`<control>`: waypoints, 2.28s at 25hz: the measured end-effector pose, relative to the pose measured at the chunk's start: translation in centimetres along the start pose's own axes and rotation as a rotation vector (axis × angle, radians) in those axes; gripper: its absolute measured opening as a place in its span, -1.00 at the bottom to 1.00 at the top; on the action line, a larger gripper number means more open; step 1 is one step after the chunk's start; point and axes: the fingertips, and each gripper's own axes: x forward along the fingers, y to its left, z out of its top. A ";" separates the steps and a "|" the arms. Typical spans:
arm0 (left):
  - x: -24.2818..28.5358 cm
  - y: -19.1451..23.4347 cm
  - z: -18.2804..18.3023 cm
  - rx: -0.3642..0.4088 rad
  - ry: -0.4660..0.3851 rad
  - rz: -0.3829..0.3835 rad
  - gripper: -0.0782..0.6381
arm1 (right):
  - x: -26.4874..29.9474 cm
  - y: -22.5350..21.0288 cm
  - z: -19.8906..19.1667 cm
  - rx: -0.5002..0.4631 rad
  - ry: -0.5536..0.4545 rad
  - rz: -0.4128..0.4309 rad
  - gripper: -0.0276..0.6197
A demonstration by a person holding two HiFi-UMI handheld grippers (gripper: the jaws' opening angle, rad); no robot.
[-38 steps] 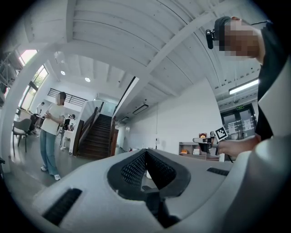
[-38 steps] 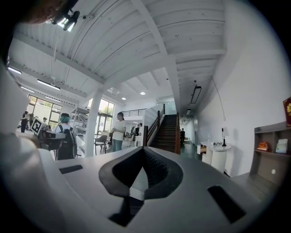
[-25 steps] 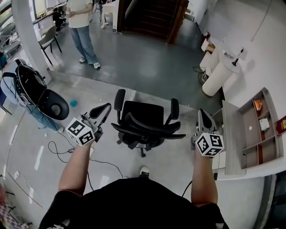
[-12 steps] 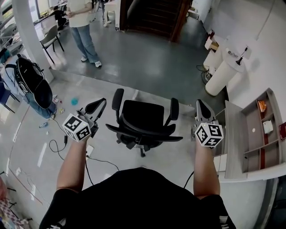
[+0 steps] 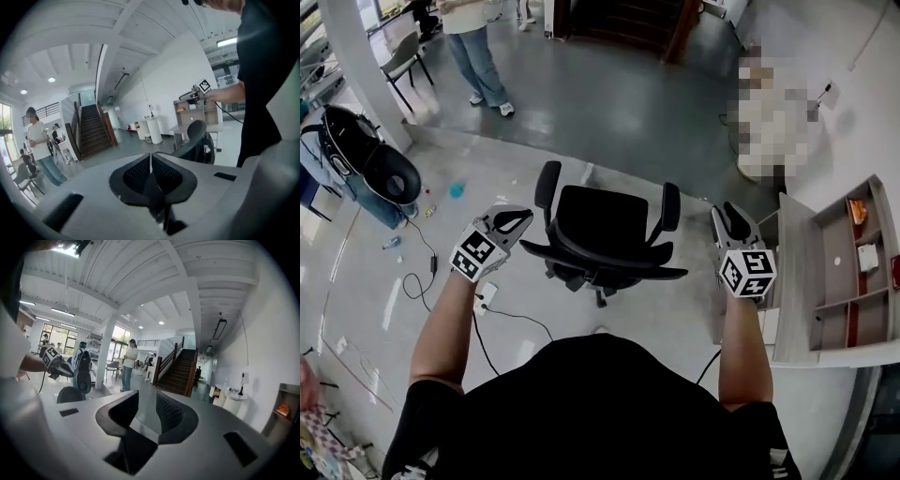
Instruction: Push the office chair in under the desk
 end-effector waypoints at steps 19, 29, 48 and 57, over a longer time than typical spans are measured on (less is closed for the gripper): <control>2.8 -5.7 -11.5 0.295 0.425 -0.249 -0.33 | -0.4 4.8 -11.9 -0.117 0.349 0.240 -0.01; 4.4 -8.3 -16.2 0.478 0.621 -0.378 -0.07 | -1.7 8.1 -19.9 -0.146 0.567 0.443 0.10; 7.8 -8.9 -23.3 0.612 0.866 -0.479 0.05 | 0.4 11.1 -31.4 -0.517 0.865 0.632 0.18; 9.3 -9.1 -24.9 0.612 0.906 -0.458 0.05 | 1.6 12.5 -33.9 -0.669 0.875 0.732 0.18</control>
